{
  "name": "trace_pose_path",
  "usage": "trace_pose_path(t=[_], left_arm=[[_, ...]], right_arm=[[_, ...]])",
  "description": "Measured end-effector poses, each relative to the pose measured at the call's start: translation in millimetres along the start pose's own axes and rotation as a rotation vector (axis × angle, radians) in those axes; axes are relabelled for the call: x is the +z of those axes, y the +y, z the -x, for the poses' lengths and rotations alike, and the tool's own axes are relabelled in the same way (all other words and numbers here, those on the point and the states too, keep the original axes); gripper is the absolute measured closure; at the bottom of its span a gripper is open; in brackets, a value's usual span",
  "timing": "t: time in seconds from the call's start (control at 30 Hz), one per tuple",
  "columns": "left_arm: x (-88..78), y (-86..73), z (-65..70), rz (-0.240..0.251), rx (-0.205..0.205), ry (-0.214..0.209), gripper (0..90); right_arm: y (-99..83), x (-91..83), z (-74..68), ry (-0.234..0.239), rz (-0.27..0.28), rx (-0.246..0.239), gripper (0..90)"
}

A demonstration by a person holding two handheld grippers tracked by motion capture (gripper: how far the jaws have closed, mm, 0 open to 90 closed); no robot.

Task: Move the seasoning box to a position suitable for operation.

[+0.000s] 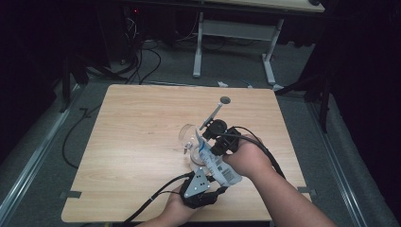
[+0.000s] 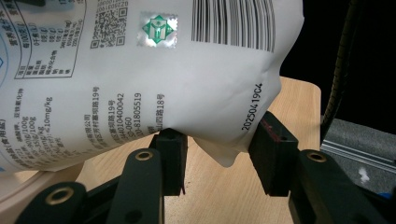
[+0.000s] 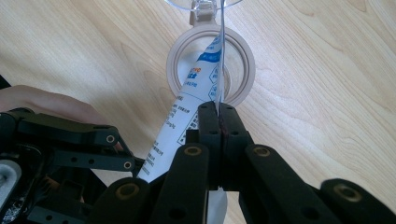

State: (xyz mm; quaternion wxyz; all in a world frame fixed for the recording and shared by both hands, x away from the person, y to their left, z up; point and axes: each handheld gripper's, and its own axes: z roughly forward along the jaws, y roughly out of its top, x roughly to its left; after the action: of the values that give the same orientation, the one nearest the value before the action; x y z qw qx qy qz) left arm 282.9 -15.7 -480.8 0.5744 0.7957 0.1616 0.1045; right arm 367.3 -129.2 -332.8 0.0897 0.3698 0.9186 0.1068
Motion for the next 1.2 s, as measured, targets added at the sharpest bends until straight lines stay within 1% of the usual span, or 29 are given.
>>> trace_pose_path(t=[0.07,0.13,0.23,0.37,0.43,0.6,0.63,0.83,0.93,1.2], left_arm=[[-0.1,0.4,-0.7,0.003,-0.003,0.002,59.3],[-0.8,1.0,-1.3,0.003,-0.001,0.004,59.3],[-1.4,1.2,-1.1,0.008,-0.007,0.002,59.2],[-1.1,0.9,0.0,0.011,-0.008,0.003,59.2],[-1.1,1.0,0.3,0.011,-0.009,-0.001,59.0],[0.0,0.8,-0.8,0.008,-0.003,-0.002,58.7],[0.3,0.7,-1.2,0.008,-0.004,-0.002,58.7],[0.0,1.5,-2.0,0.010,-0.007,-0.005,58.7],[-0.4,1.8,-2.6,0.011,-0.007,-0.005,58.8],[0.1,1.7,-4.0,0.014,-0.011,-0.009,59.2]], right_arm=[[1.0,0.4,0.5,0.001,0.001,-0.010,90.0],[2.2,-0.1,0.2,-0.001,-0.003,-0.006,90.0],[3.1,-0.1,-0.5,0.000,0.007,-0.017,90.0],[2.3,-0.4,-1.3,0.000,0.001,-0.004,90.0],[1.7,-0.5,0.4,0.002,0.006,-0.011,90.0],[2.4,-0.5,2.3,0.000,-0.001,0.003,90.0],[2.7,-0.3,3.0,-0.002,-0.001,-0.007,90.0],[4.1,0.2,1.4,-0.007,-0.005,-0.005,90.0],[4.9,-0.5,0.6,-0.010,-0.002,-0.014,90.0],[4.6,0.0,1.9,-0.009,0.000,-0.008,90.0]])
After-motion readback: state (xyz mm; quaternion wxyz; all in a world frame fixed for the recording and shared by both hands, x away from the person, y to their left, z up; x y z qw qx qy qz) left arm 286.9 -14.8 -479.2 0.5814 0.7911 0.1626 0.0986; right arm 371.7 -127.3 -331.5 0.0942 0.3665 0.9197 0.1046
